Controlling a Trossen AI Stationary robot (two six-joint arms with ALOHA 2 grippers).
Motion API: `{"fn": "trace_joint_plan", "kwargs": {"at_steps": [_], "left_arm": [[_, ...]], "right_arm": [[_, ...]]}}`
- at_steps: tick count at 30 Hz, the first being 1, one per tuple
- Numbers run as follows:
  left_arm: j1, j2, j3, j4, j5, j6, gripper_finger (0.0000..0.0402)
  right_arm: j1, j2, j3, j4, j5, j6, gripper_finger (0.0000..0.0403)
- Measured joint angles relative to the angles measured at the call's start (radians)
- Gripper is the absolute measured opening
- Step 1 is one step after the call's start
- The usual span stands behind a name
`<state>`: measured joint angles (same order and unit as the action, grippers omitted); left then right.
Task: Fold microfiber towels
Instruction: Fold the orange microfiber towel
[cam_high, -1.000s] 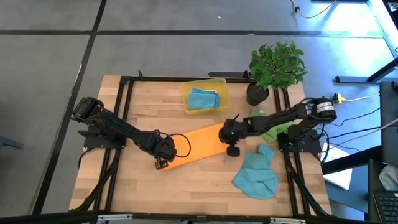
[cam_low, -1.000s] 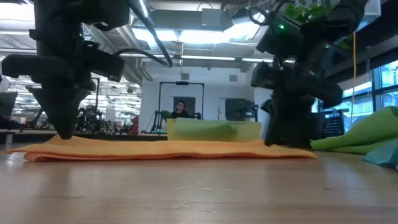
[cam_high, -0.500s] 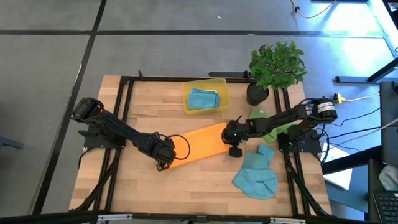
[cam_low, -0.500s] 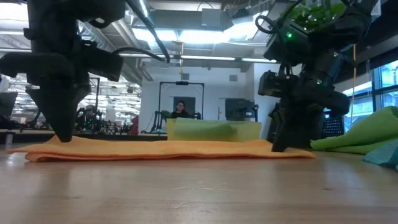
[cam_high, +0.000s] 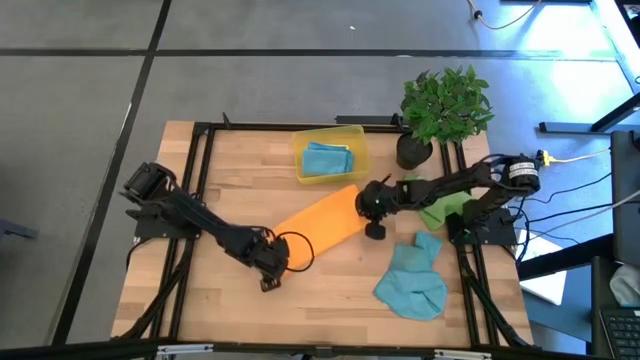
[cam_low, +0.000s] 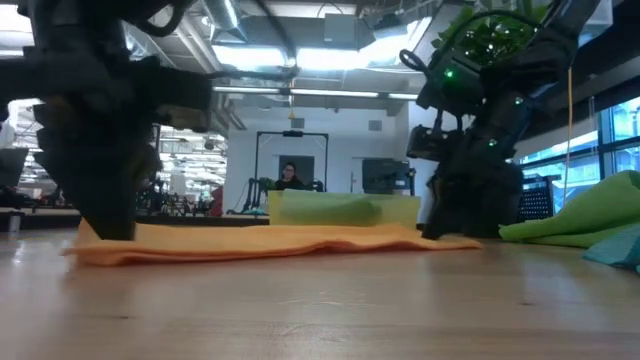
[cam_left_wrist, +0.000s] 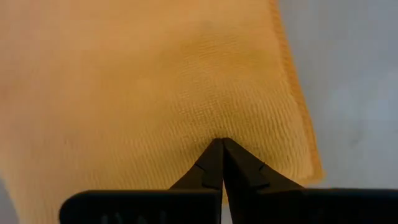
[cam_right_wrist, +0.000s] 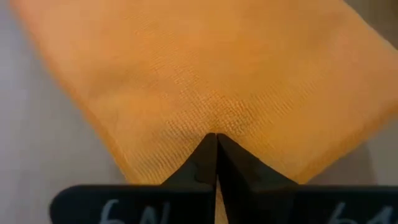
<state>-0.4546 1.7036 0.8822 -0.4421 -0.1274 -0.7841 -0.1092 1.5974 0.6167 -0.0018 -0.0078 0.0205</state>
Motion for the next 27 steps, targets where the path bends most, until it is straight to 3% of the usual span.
{"fn": "trace_joint_plan", "kwargs": {"at_steps": [9, 13, 20, 25, 27], "left_arm": [[-0.002, 0.058, -0.003, 0.324, 0.078, 0.13, 0.0007], [0.007, 0.046, 0.074, 0.362, 0.098, 0.243, 0.0001], [0.0, 0.03, 0.238, -0.001, 0.002, 0.35, 0.0002], [-0.009, 0.03, 0.243, -0.26, -0.179, 0.297, 0.0005], [-0.011, 0.029, 0.223, -0.328, -0.197, 0.239, 0.0009]], "right_arm": [[-0.075, 0.002, -0.001, 0.155, 0.002, -0.071, 0.002], [-0.081, -0.001, 0.028, 0.124, 0.001, -0.106, 0.002], [0.023, -0.035, 0.086, 0.036, -0.021, -0.057, 0.0021], [0.141, -0.036, 0.078, 0.025, -0.02, -0.047, 0.0021], [0.173, -0.036, 0.069, -0.006, 0.001, -0.008, 0.0021]]}}
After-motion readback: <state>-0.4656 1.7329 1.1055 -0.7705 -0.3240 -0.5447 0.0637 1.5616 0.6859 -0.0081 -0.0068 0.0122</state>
